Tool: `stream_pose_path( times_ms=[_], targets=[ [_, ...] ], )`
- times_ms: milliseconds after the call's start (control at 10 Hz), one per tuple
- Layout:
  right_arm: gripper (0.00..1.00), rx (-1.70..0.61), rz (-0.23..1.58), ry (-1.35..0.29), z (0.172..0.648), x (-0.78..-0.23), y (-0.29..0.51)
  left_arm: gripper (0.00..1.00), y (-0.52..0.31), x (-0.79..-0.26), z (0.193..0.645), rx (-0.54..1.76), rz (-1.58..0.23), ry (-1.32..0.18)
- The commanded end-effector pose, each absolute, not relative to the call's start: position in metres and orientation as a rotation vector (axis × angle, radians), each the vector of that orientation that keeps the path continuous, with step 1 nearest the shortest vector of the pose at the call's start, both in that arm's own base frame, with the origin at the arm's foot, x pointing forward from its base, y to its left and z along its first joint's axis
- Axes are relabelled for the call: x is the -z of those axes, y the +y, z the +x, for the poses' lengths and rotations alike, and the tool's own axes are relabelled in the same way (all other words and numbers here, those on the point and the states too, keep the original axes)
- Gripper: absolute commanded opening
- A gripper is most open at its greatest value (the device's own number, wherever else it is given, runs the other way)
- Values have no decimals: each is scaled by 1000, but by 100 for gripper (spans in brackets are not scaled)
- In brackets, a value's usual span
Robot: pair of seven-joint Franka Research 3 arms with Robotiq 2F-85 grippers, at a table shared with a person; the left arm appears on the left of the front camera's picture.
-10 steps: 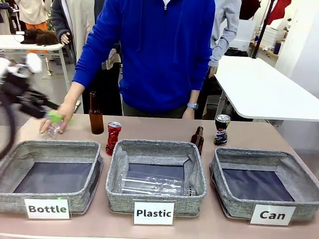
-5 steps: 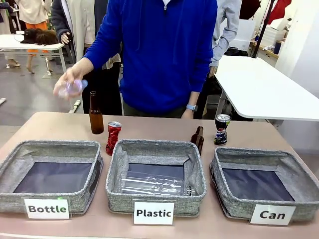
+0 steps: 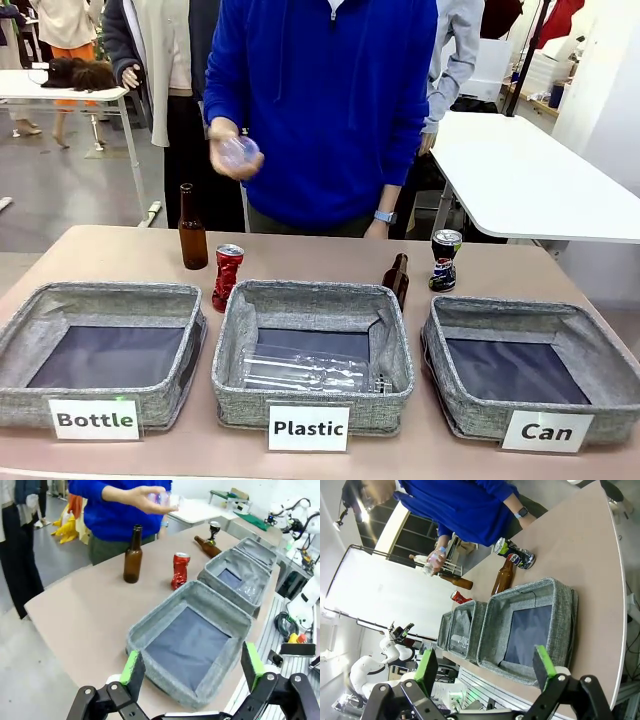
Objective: Sort the can waste into the basket.
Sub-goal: Pick up the can waste from the table and place it in the right Fabric basket.
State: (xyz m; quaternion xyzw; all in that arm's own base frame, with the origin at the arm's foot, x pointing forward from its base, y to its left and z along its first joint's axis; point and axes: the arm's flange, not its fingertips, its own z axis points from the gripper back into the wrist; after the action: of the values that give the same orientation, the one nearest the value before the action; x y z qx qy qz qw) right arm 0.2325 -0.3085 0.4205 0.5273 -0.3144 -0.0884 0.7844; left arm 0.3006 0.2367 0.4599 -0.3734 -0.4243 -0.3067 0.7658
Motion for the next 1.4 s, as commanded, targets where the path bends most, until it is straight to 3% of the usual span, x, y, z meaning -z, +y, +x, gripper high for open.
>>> stream_pose_path(
  times_ms=[0,300,600,800,1000,1300],
  targets=[
    [100,165,1142,-710,234,-422,-311,100,197,-467,341,745,-805,-874],
    [100,165,1142,-710,234,-422,-311,100,110,-457,413,902,-901,-721],
    [100,165,1142,-710,234,-422,-311,100,44,-446,441,987,-851,-646],
    [100,165,1142,-710,234,-422,-311,100,98,-464,428,910,-854,-708],
    [100,165,1142,-710,234,-422,-311,100,165,-463,387,775,-852,-835],
    [100,165,1142,-710,234,-422,-311,100,194,-450,352,667,-804,-918]
  ],
)
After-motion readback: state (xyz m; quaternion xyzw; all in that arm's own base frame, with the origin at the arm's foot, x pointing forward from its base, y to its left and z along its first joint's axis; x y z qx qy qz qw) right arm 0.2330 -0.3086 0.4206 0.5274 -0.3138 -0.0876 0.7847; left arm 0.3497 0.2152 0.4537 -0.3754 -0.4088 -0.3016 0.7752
